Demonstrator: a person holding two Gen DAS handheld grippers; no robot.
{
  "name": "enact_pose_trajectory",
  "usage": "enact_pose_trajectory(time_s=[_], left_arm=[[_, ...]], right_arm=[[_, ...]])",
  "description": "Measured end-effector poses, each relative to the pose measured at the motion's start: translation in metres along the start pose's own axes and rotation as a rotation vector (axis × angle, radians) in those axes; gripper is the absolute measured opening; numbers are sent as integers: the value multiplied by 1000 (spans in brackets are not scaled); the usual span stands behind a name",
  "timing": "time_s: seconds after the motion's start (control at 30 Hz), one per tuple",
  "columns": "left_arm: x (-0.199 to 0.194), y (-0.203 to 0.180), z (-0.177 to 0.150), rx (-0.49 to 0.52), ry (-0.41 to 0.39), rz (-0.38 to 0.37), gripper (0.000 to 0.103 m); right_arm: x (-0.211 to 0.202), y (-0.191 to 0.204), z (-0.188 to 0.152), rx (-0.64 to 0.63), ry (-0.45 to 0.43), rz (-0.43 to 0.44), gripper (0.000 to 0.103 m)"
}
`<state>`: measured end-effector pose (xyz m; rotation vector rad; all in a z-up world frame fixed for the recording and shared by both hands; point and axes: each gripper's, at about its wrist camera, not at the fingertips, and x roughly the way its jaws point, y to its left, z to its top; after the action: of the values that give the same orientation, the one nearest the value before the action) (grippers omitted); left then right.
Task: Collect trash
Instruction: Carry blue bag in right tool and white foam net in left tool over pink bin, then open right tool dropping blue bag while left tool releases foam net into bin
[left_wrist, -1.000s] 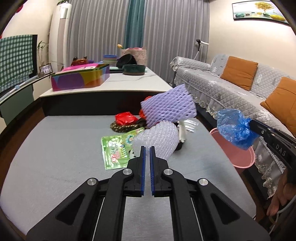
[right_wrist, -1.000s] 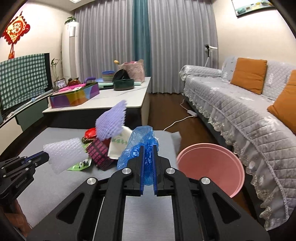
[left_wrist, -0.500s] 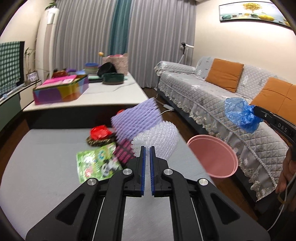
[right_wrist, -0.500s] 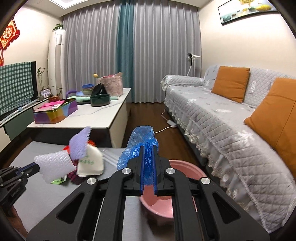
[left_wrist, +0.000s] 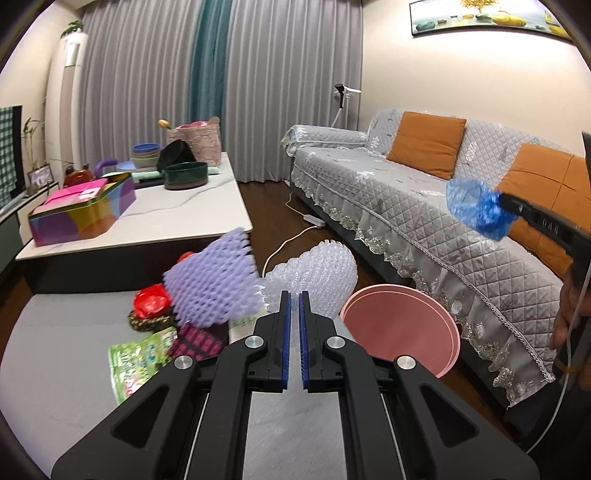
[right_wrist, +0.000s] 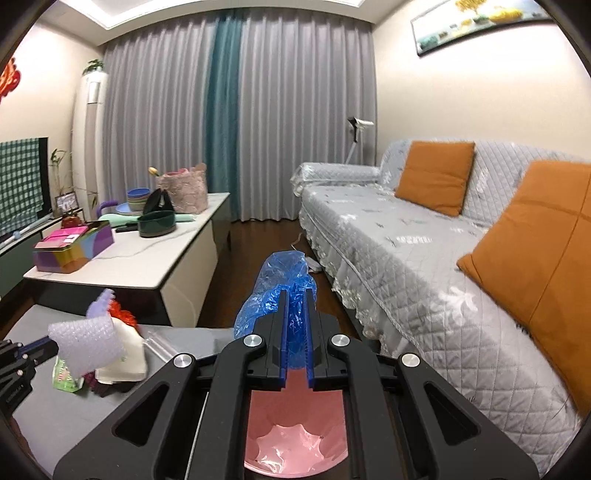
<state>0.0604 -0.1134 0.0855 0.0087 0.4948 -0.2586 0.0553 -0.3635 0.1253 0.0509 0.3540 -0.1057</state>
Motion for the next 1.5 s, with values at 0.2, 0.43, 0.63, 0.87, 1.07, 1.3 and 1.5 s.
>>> enact_pose_trajectory(time_s=[0.2, 0.43, 0.63, 0.87, 1.07, 1.3, 1.5], left_arm=[[24, -21, 6, 22, 11, -27, 4], [59, -46, 7, 32, 45, -70, 4], [88, -57, 7, 39, 71, -90, 4], [113, -70, 9, 49, 88, -101, 4], [131, -79, 8, 56, 110, -114, 4], [146, -86, 4, 63, 139, -128, 4], [153, -89, 4, 75, 153, -131, 4]], right_arm=[[28, -16, -14, 34, 69, -7, 7], [48, -25, -21, 41, 97, -35, 7], [60, -31, -22, 35, 98, -70, 7], [71, -39, -30, 45, 120, -82, 7], [81, -43, -34, 57, 142, -87, 7], [88, -44, -37, 60, 155, -90, 8], [92, -45, -40, 66, 164, -86, 10]])
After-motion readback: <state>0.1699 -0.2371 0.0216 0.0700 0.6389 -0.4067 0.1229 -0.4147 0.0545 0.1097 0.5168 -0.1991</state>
